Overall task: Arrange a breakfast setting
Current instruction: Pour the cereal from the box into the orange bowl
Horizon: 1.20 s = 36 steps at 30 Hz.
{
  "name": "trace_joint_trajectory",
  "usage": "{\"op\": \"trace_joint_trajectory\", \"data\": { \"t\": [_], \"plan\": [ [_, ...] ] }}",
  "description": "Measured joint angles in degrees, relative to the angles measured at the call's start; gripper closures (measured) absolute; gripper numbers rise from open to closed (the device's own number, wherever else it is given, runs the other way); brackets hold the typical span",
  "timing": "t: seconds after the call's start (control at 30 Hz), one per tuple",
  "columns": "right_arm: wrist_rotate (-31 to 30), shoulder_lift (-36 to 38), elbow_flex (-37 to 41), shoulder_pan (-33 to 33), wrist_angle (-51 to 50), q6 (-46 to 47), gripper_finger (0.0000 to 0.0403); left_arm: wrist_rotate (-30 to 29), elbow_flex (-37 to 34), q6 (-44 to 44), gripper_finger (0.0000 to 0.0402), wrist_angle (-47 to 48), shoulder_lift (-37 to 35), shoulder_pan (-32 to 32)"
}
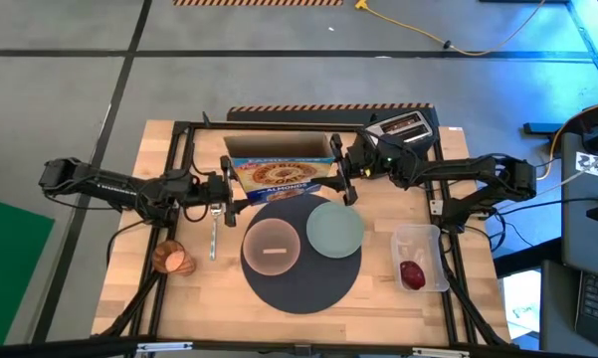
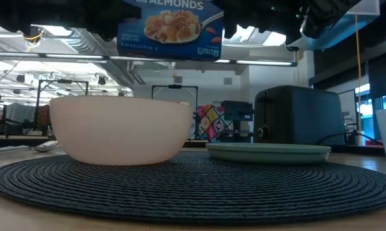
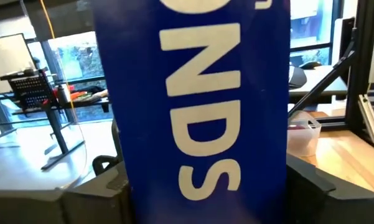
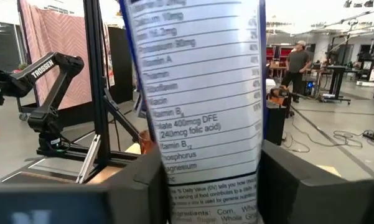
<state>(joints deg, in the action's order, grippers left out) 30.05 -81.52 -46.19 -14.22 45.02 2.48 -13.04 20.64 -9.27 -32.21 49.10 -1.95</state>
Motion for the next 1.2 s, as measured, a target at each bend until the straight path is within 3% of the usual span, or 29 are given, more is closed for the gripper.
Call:
{"op": "trace_joint_trajectory", "data": {
  "t": [0.1,0.2,0.5,0.73,0.87,1.2],
  "plan": [
    [0.0,0.0,0.0,0.0,-0.7,-0.1,0.0189,-0.6,0.2,-0.2,0.0172,0.6,0.0,0.0],
    [-0.6,0.0,0.0,-0.1,-1.3,-0.2,0.0163,-1.3,3.2,-0.4,0.018,7.2,-0.5,0.0],
    [-0.5,1.8,0.0,0.0,-4.7,-1.8,0.0126,-8.0,21.4,0.7,0.0186,47.3,-3.9,-4.9],
    [-1.6,8.9,4.8,0.0,-7.6,-2.4,0.0125,-12.9,31.7,6.1,0.0186,68.6,-4.3,-11.5],
    [-5.4,15.7,10.0,0.0,-7.6,-2.5,0.0125,-13.1,33.5,6.6,0.0186,78.7,-4.3,-14.8],
    [-17.8,29.3,21.0,-0.1,-10.9,-1.1,0.0125,-14.1,33.5,11.7,0.0186,90.5,-4.6,-18.4]
  ]
}}
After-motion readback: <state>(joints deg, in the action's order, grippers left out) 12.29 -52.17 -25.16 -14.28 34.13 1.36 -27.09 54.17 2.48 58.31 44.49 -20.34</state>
